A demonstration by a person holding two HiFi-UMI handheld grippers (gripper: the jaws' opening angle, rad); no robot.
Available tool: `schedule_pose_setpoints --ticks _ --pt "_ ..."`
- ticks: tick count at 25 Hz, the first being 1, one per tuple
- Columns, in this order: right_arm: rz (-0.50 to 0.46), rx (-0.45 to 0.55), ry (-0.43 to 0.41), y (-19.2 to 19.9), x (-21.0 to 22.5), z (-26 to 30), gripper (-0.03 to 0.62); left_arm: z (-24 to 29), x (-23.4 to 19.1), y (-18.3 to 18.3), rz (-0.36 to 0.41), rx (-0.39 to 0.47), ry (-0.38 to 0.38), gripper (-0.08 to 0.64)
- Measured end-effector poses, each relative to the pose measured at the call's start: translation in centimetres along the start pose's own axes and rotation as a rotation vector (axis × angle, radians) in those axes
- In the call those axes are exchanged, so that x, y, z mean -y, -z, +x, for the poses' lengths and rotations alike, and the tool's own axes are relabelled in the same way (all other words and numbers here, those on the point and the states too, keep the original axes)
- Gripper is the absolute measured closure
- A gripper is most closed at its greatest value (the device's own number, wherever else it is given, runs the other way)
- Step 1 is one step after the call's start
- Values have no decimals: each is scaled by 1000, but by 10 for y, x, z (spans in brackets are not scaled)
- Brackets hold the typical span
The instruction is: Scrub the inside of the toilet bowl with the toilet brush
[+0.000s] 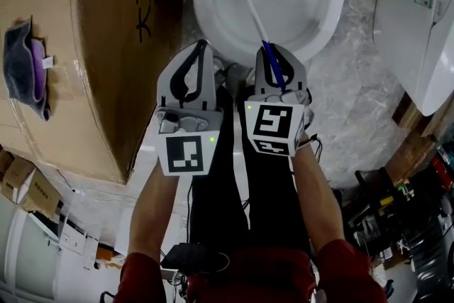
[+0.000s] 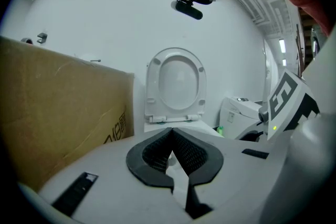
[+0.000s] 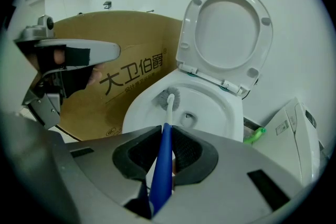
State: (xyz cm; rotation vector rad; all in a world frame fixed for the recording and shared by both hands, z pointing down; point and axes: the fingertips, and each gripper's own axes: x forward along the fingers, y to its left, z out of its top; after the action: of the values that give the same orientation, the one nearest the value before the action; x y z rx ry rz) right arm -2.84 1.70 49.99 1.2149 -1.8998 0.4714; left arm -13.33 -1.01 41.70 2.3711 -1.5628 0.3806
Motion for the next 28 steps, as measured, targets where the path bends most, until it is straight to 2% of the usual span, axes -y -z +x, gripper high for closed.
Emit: schedule_pose_setpoints --ticks 10,28 --pt "-26 6 -28 19 -21 -27 529 -8 10 5 1 -10 7 548" --pt "-78 -53 -62 77 -36 -78 529 -14 37 7 -1 -7 26 548"
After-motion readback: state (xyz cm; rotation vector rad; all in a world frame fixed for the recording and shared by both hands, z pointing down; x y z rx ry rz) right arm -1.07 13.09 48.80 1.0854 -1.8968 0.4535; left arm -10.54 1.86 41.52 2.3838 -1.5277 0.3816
